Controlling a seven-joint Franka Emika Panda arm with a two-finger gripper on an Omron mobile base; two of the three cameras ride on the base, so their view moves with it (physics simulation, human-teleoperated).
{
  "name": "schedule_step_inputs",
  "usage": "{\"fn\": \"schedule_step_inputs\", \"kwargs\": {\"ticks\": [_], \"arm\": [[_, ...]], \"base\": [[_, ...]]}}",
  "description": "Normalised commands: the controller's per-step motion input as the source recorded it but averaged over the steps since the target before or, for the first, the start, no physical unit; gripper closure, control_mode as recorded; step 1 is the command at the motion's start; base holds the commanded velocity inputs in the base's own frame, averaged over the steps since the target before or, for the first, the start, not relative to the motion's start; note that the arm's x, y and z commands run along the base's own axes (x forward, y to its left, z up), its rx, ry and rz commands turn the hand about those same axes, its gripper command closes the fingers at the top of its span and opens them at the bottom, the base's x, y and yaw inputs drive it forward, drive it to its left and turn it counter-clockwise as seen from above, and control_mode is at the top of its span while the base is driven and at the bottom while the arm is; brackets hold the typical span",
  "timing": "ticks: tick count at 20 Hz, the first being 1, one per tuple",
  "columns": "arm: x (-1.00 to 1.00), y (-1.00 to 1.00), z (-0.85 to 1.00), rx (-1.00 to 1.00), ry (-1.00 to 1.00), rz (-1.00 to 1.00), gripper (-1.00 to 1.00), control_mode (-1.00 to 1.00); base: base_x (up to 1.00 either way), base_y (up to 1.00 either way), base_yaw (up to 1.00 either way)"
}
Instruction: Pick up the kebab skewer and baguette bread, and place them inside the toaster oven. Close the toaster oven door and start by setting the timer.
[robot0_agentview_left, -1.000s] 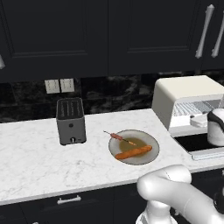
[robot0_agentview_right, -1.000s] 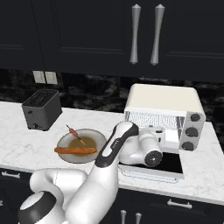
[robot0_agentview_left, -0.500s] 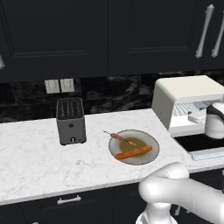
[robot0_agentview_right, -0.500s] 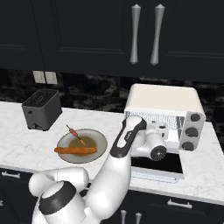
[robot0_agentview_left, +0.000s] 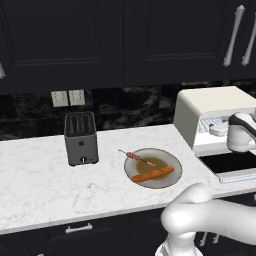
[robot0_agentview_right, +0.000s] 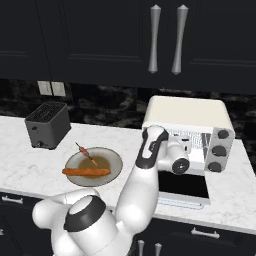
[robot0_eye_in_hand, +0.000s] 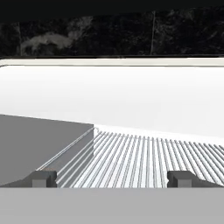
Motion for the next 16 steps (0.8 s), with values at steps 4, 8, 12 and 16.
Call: {"fn": "schedule_step_inputs", "kwargs": {"ticks": [4,8,12,16], "arm": [[0.14,-0.01,-0.23,0.0,0.01,0.0,-1.0,-1.0],[0.14,-0.03,-0.2,0.0,0.0,0.0,-1.0,-1.0],[0.22,-0.03,-0.06,0.0,0.0,0.0,-1.0,-1.0],[0.27,-0.03,-0.03,0.0,0.0,0.0,-1.0,-1.0]], "base": [[0.0,0.0,0.0],[0.0,0.0,0.0],[0.0,0.0,0.0],[0.0,0.0,0.0]]}}
